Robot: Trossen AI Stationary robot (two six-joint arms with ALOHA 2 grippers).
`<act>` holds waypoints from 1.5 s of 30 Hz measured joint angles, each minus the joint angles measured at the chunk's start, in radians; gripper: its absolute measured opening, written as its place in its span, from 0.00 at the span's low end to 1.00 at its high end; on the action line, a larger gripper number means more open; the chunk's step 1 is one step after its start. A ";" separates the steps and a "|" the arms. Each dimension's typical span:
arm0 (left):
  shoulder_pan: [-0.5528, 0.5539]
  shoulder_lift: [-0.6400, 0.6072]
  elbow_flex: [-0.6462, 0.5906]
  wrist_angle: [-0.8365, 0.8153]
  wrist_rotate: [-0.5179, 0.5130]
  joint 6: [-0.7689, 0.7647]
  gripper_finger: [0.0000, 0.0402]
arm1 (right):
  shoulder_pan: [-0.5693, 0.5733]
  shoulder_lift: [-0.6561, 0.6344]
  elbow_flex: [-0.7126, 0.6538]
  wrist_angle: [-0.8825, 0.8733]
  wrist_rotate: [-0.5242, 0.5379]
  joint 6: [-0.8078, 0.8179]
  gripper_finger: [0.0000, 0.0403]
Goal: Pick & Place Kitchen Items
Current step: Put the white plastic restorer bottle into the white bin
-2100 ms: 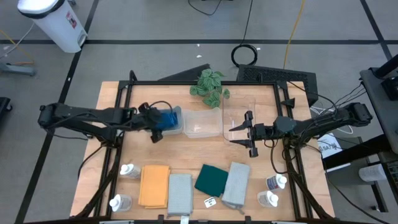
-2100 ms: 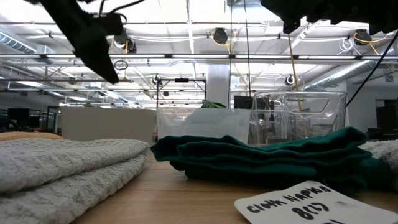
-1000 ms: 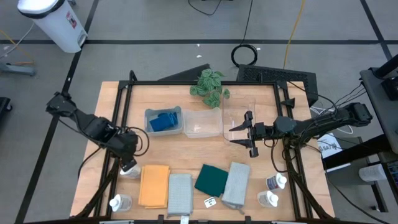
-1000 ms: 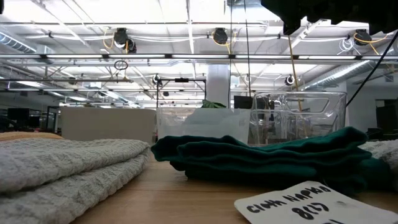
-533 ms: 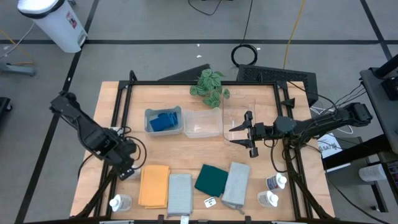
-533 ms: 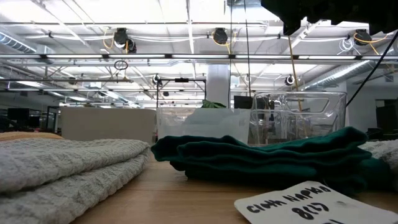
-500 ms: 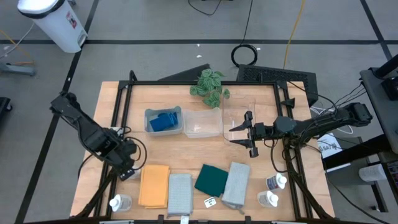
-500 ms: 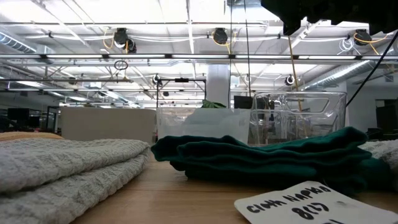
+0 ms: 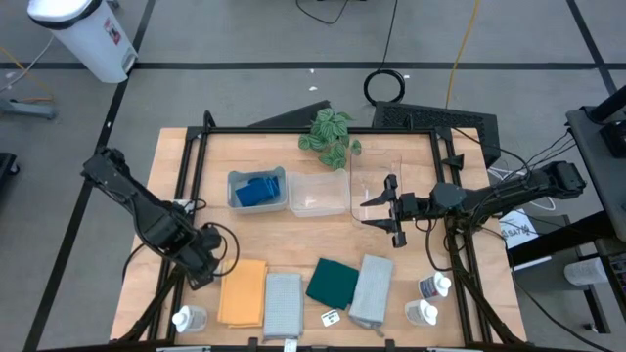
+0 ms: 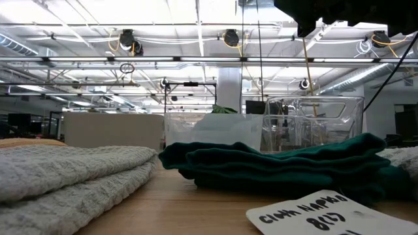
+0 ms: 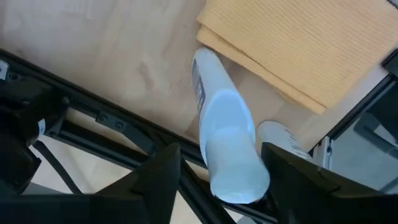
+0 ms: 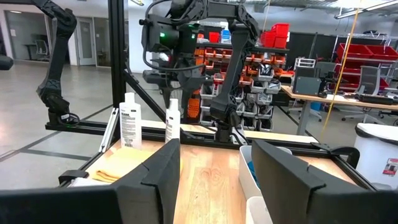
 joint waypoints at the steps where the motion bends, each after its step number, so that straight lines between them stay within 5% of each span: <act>1: 0.000 0.000 0.000 0.000 0.001 0.005 0.51 | 0.000 0.000 0.000 0.000 0.000 0.000 0.42; 6: 0.000 0.000 0.000 -0.008 0.002 0.044 0.29 | 0.000 0.000 0.000 0.000 0.000 -0.001 0.42; 16: 0.090 -0.007 0.000 -0.016 -0.028 0.109 0.29 | 0.000 0.000 0.000 0.008 0.000 -0.003 0.42; 35: 0.443 -0.015 0.001 -0.006 -0.183 0.218 0.29 | 0.000 0.000 0.000 0.008 0.000 -0.008 0.42; 45: 0.542 -0.013 0.000 0.142 -0.275 0.206 0.29 | 0.000 0.000 0.000 0.008 0.000 -0.008 0.42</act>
